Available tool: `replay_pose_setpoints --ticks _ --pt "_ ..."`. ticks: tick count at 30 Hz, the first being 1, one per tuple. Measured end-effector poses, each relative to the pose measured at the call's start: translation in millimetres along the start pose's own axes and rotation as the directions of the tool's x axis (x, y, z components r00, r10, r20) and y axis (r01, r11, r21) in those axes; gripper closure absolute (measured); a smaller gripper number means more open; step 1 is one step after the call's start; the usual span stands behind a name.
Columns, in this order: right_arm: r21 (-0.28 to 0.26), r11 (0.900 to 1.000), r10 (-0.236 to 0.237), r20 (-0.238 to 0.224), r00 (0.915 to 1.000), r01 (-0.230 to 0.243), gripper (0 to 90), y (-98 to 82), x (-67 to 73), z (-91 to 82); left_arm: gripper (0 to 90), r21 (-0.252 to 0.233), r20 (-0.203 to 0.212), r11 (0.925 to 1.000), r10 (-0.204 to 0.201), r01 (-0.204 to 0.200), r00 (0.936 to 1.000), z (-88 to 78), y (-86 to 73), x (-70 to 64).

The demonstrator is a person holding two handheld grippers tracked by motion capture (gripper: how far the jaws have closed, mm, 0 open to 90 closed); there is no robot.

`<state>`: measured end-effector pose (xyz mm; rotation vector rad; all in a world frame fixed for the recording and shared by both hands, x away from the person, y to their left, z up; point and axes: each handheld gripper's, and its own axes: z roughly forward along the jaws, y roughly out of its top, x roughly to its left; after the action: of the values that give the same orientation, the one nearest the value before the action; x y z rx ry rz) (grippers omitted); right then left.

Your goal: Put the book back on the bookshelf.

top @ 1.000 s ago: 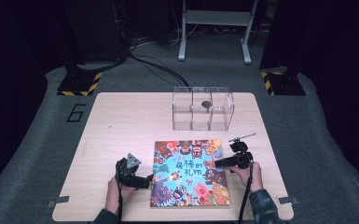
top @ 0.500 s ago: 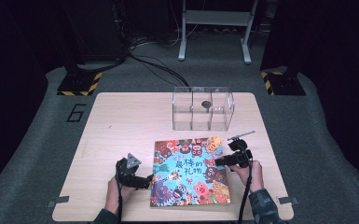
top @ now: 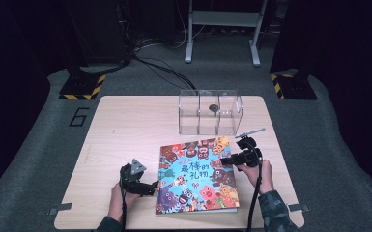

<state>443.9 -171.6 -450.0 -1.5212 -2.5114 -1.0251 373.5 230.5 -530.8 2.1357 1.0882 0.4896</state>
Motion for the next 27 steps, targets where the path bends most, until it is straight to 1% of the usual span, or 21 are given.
replay_pose_setpoints --ticks 3,5,6,7,8,9,11,13,14,16,17,18,19,20,21,22,23,24,25,26,27 --pt "-0.004 1.000 0.004 -0.028 0.9996 -0.004 43.6 6.0 -0.7 3.7 0.9 -0.004 0.004 1.0000 0.002 -0.001 1.0000 0.1 -0.2 0.3" --pt "-0.005 1.000 0.008 -0.060 0.9982 -0.008 40.0 11.5 -2.1 6.7 0.9 -0.002 0.010 1.0000 0.004 -0.004 0.9999 -0.1 -0.2 0.6" --pt "-0.007 1.000 -0.002 -0.070 0.9975 0.002 38.6 14.3 -2.7 8.3 0.9 -0.010 0.006 0.9999 -0.005 0.005 1.0000 0.5 -0.4 -0.2" --pt "0.000 1.000 0.008 -0.076 0.9971 -0.008 35.6 17.0 -2.1 10.3 0.9 -0.004 0.008 1.0000 0.006 -0.006 1.0000 0.1 -0.3 0.5" --pt "0.020 1.000 0.012 -0.086 0.9962 -0.011 33.2 22.3 -1.0 14.8 0.9 -0.004 0.011 1.0000 0.003 -0.003 0.9999 0.0 -0.3 0.5" --pt "0.021 1.000 0.000 -0.085 0.9964 0.002 33.0 24.4 -0.9 17.3 0.9 -0.004 0.011 1.0000 0.004 -0.004 0.9999 0.0 -0.3 0.5" --pt "0.024 1.000 0.000 -0.083 0.9965 0.002 33.3 25.9 -0.1 19.1 0.9 0.006 0.022 1.0000 0.007 -0.007 0.9997 -0.8 0.0 1.2" --pt "0.028 1.000 -0.008 -0.081 0.9967 0.010 36.7 28.1 0.4 22.6 0.9 0.011 0.026 0.9997 0.019 -0.020 0.9995 -1.3 0.2 2.0" --pt "0.028 1.000 -0.006 -0.104 0.9945 0.009 38.9 28.8 -0.7 25.2 0.9 0.011 0.027 0.9997 0.020 -0.021 0.9994 -1.2 0.2 2.1" --pt "0.026 1.000 0.002 -0.109 0.9940 0.001 39.8 28.7 -1.7 26.0 0.9 0.015 0.026 0.9996 0.023 -0.023 0.9994 -1.6 0.3 2.0" --pt "0.024 1.000 0.008 -0.118 0.9930 -0.005 40.9 28.3 -2.8 26.5 0.9 0.006 0.017 0.9997 0.022 -0.022 0.9996 -0.9 0.0 1.4" --pt "0.023 1.000 0.013 -0.130 0.9915 -0.010 41.8 27.6 -4.0 26.7 0.8 0.017 0.031 0.9995 0.024 -0.025 0.9992 -1.7 0.3 2.3" --pt "0.021 1.000 0.016 -0.135 0.9907 -0.014 41.9 26.7 -5.2 27.2 0.8 0.006 0.027 0.9996 0.027 -0.027 0.9993 -0.9 0.0 2.4" --pt "0.023 1.000 0.014 -0.134 0.9909 -0.011 41.9 26.0 -6.1 28.0 1.0 0.013 0.033 0.9997 0.022 -0.023 0.9992 -1.5 0.6 3.1" --pt "0.024 1.000 0.017 -0.137 0.9905 -0.014 42.0 25.6 -6.8 28.6 1.8 0.010 0.026 0.9999 0.013 -0.013 0.9996 -1.3 1.3 3.2" --pt "0.024 1.000 0.016 -0.141 0.9899 -0.012 42.1 25.3 -7.6 28.9 1.5 0.005 0.045 0.9999 -0.013 0.013 0.9989 -1.4 2.7 4.4" --pt "0.026 1.000 0.016 -0.142 0.9898 -0.013 42.2 25.3 -7.8 29.2 1.7 -0.007 0.072 0.9986 -0.051 0.052 0.9961 -1.2 3.5 5.1" --pt "0.025 1.000 0.013 -0.145 0.9894 -0.010 42.3 25.2 -8.6 29.5 2.1 0.005 0.068 0.9990 -0.044 0.044 0.9967 -1.0 5.0 6.5" --pt "0.026 1.000 0.009 -0.145 0.9894 -0.005 42.4 25.2 -9.5 29.7 2.5 -0.006 0.053 0.9989 -0.046 0.046 0.9976 1.4 5.3 5.5" --pt "0.025 1.000 0.007 -0.147 0.9891 -0.003 42.4 25.1 -9.7 30.1 2.3 -0.007 0.049 0.9987 -0.051 0.051 0.9975 2.4 5.8 5.1" --pt "0.028 1.000 0.011 -0.151 0.9885 -0.007 42.4 25.0 -9.8 29.8 2.3 -0.021 0.046 0.9982 -0.056 0.057 0.9974 3.2 5.7 6.1"
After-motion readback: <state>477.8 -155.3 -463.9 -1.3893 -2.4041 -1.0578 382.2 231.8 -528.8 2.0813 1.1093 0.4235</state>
